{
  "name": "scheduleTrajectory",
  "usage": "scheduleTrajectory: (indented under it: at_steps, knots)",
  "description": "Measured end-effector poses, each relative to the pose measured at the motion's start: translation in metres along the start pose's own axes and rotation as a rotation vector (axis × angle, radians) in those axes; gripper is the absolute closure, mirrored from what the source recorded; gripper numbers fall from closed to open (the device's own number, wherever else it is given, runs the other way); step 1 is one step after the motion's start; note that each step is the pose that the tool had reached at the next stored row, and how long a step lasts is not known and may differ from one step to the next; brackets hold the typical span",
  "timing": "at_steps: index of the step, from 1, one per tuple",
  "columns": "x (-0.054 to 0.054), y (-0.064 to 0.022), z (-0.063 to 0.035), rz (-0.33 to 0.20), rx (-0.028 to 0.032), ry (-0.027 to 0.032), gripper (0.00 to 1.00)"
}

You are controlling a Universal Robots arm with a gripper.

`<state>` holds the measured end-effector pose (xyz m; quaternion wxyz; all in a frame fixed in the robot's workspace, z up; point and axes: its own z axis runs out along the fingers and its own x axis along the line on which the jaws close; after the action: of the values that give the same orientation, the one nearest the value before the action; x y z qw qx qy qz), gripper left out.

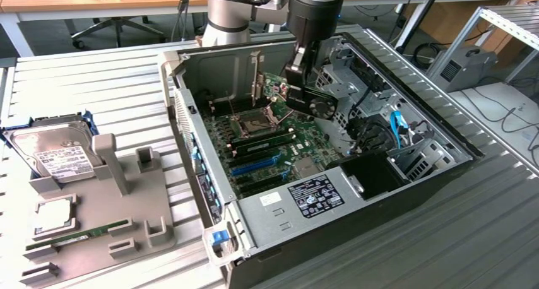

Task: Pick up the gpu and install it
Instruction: 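Insert the gpu into the slot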

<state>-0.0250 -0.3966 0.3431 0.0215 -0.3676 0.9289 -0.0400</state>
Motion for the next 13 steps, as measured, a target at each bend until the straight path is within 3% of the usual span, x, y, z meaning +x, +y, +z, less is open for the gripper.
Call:
scheduleTrajectory:
  at_steps: [13]
  knots:
    - [0.0000, 0.0000, 0.0001, -0.040, 0.0038, 0.0005, 0.74]
